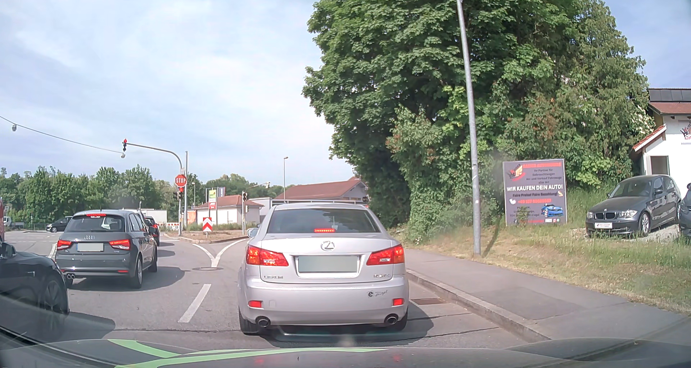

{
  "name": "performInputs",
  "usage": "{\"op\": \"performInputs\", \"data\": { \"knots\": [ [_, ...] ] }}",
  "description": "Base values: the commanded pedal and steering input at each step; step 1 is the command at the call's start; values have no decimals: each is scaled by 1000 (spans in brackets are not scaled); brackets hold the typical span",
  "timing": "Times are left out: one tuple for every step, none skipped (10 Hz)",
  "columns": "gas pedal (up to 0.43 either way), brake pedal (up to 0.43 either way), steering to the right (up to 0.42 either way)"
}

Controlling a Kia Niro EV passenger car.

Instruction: Follow the waypoints while adhering to traffic rules and regulations

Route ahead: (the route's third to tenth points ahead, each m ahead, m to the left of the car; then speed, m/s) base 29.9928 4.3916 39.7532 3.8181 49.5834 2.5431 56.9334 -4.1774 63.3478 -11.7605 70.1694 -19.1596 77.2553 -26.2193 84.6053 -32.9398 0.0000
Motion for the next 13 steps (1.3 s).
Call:
{"op": "performInputs", "data": {
  "knots": [
    [0, 421, -114],
    [0, 421, -114],
    [0, 421, -113],
    [0, 415, -114],
    [0, 421, -114],
    [0, 415, -114],
    [0, 421, -113],
    [0, 421, -113],
    [0, 415, -113],
    [0, 421, -114],
    [0, 415, -114],
    [0, 415, -114],
    [0, 421, -113]
  ]
}}
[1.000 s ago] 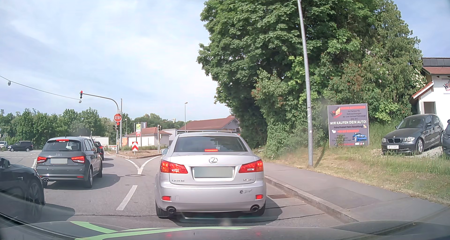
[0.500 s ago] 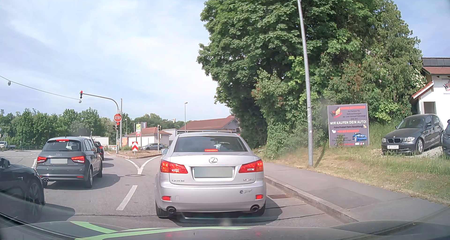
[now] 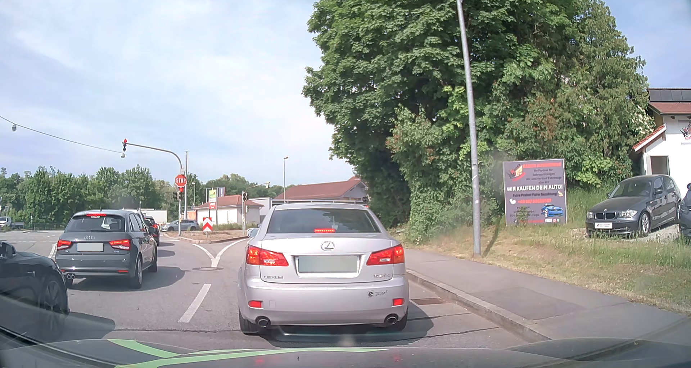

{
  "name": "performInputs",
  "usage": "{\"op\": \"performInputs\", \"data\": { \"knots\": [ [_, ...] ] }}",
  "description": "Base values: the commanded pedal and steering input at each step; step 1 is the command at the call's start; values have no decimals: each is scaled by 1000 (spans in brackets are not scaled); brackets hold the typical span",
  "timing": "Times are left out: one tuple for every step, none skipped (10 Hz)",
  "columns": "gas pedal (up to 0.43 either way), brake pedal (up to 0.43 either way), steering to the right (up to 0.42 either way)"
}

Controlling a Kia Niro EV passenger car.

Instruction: Follow the waypoints while adhering to traffic rules and regulations

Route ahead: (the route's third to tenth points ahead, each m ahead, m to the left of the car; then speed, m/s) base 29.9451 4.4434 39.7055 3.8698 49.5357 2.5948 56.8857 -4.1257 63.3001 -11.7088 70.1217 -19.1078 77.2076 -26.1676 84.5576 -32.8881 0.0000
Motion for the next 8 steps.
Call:
{"op": "performInputs", "data": {
  "knots": [
    [0, 421, -114],
    [0, 415, -113],
    [0, 421, -114],
    [0, 415, -113],
    [0, 415, -114],
    [0, 421, -113],
    [0, 415, -114],
    [0, 415, -113]
  ]
}}
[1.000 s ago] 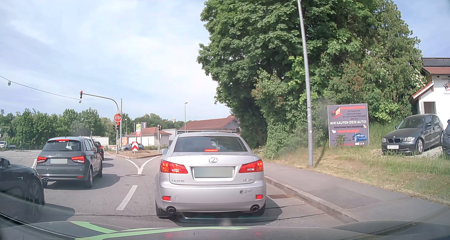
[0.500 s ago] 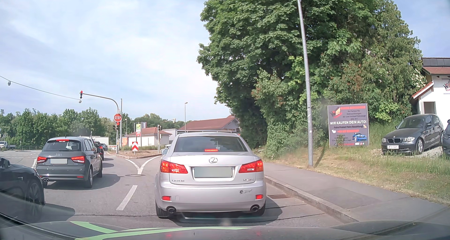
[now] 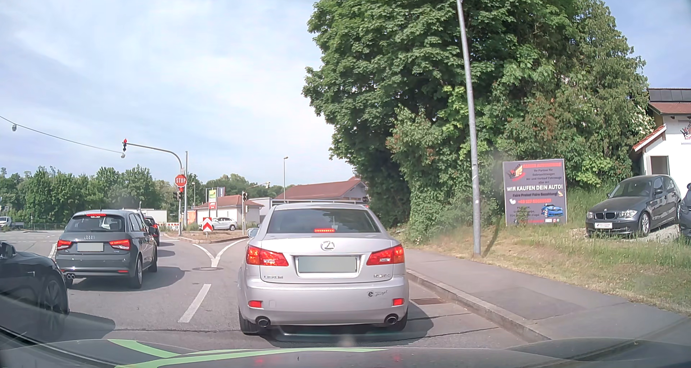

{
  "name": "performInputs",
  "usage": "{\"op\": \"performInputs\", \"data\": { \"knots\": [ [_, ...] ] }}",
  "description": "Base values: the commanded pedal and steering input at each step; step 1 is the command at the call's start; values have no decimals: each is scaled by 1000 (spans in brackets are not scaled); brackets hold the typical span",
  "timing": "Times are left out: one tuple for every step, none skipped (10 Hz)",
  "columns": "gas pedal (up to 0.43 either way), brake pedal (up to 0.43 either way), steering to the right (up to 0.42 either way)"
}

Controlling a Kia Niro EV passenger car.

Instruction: Follow the waypoints while adhering to traffic rules and regulations

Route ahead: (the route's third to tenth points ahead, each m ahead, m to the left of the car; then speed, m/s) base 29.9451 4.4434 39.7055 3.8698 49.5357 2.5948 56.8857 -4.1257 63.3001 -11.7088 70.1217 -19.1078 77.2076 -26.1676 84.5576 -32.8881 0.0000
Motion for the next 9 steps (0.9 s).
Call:
{"op": "performInputs", "data": {
  "knots": [
    [0, 415, -114],
    [0, 421, -114],
    [0, 415, -114],
    [0, 421, -113],
    [0, 415, -114],
    [0, 415, -113],
    [0, 415, -114],
    [0, 415, -113],
    [0, 421, -114]
  ]
}}
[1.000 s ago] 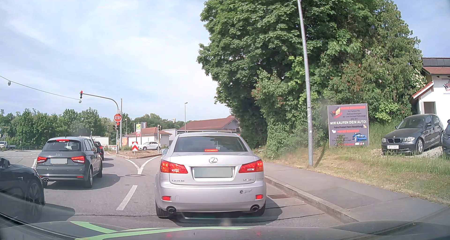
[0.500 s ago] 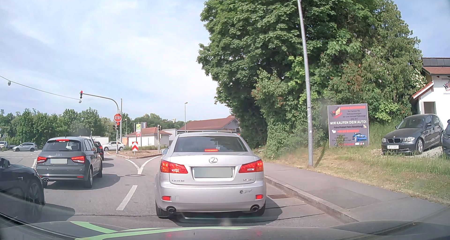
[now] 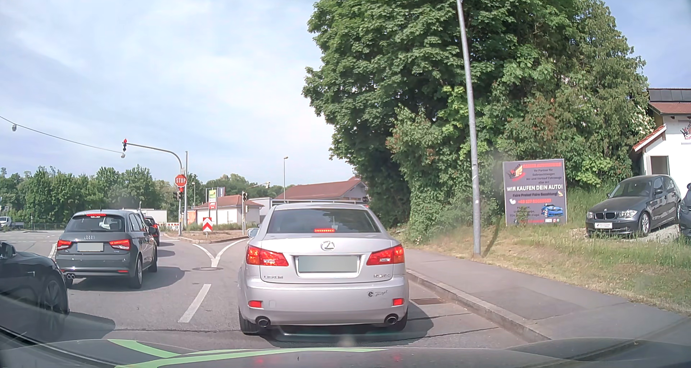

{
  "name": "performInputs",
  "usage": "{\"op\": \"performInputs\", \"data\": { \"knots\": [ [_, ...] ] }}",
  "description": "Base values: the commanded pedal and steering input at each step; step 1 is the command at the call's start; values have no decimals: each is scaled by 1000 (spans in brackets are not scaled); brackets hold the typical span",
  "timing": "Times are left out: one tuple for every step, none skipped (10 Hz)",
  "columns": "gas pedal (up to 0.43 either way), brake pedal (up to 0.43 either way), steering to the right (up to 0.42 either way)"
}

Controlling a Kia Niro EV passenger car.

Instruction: Follow the waypoints while adhering to traffic rules and regulations

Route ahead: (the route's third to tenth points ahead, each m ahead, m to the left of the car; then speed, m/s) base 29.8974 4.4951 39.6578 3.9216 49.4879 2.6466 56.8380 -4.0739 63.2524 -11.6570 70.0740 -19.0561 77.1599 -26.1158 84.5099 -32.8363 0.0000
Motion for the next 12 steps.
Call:
{"op": "performInputs", "data": {
  "knots": [
    [0, 421, -114],
    [0, 415, -113],
    [0, 415, -113],
    [0, 415, -112],
    [0, 421, -111],
    [0, 415, -111],
    [0, 415, -111],
    [0, 421, -111],
    [0, 415, -111],
    [0, 415, -109],
    [0, 415, -106],
    [0, 409, -105]
  ]
}}
